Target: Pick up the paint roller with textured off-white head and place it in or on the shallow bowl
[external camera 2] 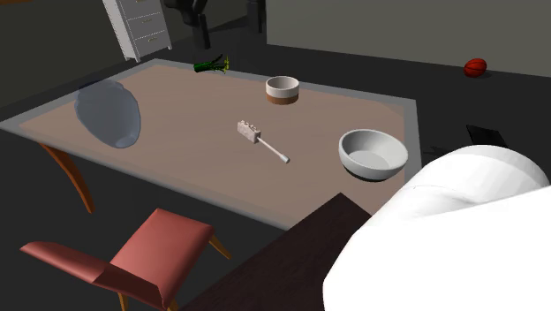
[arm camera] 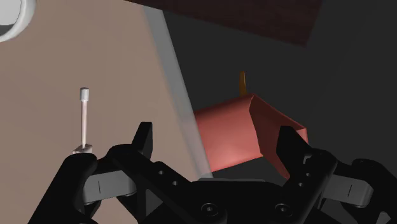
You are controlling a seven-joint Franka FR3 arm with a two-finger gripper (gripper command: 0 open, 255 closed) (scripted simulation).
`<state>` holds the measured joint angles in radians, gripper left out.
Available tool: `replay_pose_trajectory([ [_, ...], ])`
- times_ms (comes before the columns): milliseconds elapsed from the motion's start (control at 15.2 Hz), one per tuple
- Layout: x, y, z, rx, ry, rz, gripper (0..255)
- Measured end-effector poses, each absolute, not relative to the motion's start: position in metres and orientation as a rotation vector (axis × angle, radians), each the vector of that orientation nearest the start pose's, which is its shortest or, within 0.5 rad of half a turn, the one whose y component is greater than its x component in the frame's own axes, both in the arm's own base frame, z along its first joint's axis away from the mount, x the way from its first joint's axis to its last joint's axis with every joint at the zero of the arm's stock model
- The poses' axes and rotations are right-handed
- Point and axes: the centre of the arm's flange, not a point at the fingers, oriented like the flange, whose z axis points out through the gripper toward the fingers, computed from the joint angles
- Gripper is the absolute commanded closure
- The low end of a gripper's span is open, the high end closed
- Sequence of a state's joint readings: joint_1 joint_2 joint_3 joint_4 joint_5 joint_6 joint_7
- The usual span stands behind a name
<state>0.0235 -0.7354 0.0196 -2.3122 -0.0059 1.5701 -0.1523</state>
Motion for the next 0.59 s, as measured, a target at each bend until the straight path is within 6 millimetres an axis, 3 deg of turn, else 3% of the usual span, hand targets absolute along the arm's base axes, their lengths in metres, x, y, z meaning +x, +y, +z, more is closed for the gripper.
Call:
replay_pose_trajectory([
  [264, 0.338, 0.002, 0.578, -3.139, -0.294, 0.014, 0],
  [594, 0.371, -0.028, 0.532, -3.123, -0.281, 0.016, 0],
])
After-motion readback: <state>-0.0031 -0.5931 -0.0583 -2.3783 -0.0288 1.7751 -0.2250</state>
